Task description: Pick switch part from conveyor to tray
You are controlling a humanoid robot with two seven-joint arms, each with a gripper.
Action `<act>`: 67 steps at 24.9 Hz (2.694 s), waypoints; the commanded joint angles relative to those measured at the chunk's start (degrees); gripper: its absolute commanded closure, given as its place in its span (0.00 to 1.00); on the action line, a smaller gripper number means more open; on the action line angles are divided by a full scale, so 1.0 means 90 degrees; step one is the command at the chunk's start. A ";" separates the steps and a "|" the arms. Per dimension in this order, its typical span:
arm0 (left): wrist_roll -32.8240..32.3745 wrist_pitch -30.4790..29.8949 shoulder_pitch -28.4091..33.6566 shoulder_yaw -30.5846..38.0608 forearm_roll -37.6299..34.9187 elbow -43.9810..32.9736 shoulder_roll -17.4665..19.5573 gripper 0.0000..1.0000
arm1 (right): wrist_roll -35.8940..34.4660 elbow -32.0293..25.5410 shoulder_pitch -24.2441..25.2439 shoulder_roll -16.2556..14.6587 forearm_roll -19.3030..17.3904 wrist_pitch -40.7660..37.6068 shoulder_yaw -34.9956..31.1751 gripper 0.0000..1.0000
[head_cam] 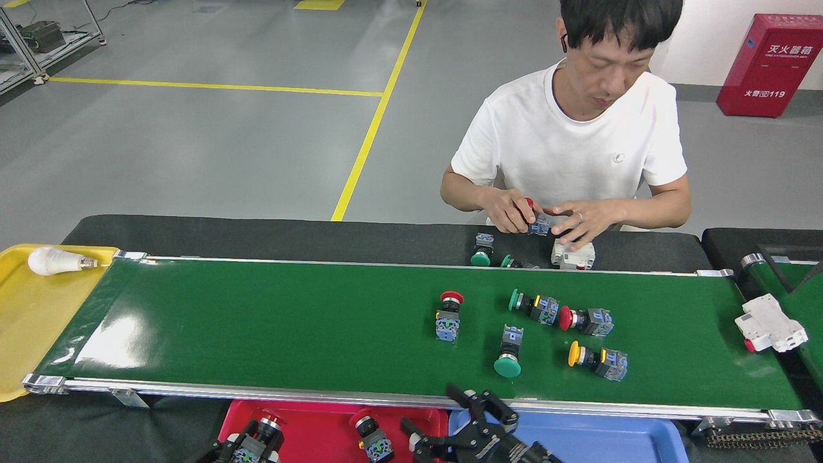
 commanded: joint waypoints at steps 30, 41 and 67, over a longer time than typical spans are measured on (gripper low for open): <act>-0.0562 0.1940 -0.3936 -0.1342 -0.0595 0.3345 -0.0629 0.00 | -0.1311 0.1586 -0.0935 -0.0217 0.1531 0.1398 0.0747 0.07; -0.0552 0.2087 -0.4668 -0.1352 -0.0595 0.4146 -0.0659 0.03 | -0.1047 0.2201 -0.1462 -0.0256 0.1463 0.1535 0.1694 0.59; -0.0308 0.1433 -0.2754 -0.0609 0.0196 0.1822 0.0074 0.97 | 0.0251 0.0287 -0.0075 -0.0236 -0.0353 -0.1034 0.1616 0.00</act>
